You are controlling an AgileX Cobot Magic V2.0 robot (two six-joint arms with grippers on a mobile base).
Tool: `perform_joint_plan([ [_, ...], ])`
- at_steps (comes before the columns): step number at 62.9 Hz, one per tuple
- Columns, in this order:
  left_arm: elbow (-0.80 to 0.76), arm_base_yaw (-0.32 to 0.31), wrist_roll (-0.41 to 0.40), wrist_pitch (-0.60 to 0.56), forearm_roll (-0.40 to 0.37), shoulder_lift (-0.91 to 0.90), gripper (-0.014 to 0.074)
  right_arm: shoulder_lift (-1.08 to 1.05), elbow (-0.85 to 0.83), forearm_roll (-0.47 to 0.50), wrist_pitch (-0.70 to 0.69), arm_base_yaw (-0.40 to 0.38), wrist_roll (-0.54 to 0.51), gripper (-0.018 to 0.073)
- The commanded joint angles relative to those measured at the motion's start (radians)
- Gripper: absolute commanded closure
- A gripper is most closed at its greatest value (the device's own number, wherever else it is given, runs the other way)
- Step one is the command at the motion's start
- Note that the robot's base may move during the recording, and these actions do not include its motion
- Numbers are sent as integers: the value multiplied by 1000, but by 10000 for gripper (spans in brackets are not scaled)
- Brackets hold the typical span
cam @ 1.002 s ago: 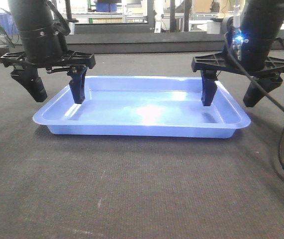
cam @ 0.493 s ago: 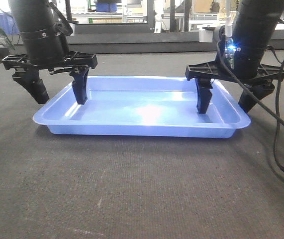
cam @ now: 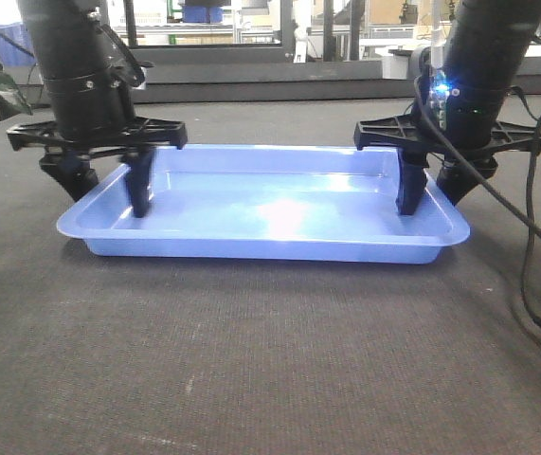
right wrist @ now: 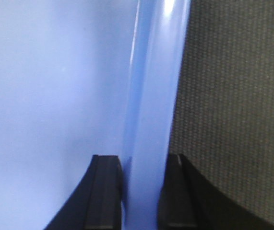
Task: Grab blue tray and place on right shelf
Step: 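Lift the tray off the table with both grippers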
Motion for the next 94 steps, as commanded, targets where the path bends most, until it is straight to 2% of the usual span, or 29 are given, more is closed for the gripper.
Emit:
perform_joint_plan([
  [1, -61, -1, -3, 2, -18, -54, 650, -83, -27, -16, -10, 1, -11, 503],
  [4, -85, -1, -3, 28, -17, -54, 619, -103, -28, -16, -4, 1, -11, 503],
  [12, -173, -1, -3, 143, -10, -72, 644, -182, -28, -16, 28, 1, -11, 503],
  [23, -185, -1, -3, 216, -7, -164, 644, -305, -16, -16, 104, 1, -11, 503],
  [37, -54, -1, -3, 223, 28, -322, 644, -460, 115, -23, 111, 3, -11, 503],
  [48, 156, -11, -5, 179, 28, -457, 644, -560, 210, -23, 133, 38, -11, 503],
  [58, 346, -55, -41, 129, 28, -590, 644, -599, 239, -56, 192, 107, -11, 503],
  [67, 454, -113, -79, 123, 28, -683, 644, -614, 240, -87, 244, 174, -11, 503],
  [82, 477, -188, -138, 190, 28, -796, 644, -716, 238, -88, 275, 258, -11, 503],
  [94, 477, -225, -163, 230, 28, -858, 644, -812, 238, -83, 290, 283, -11, 503],
])
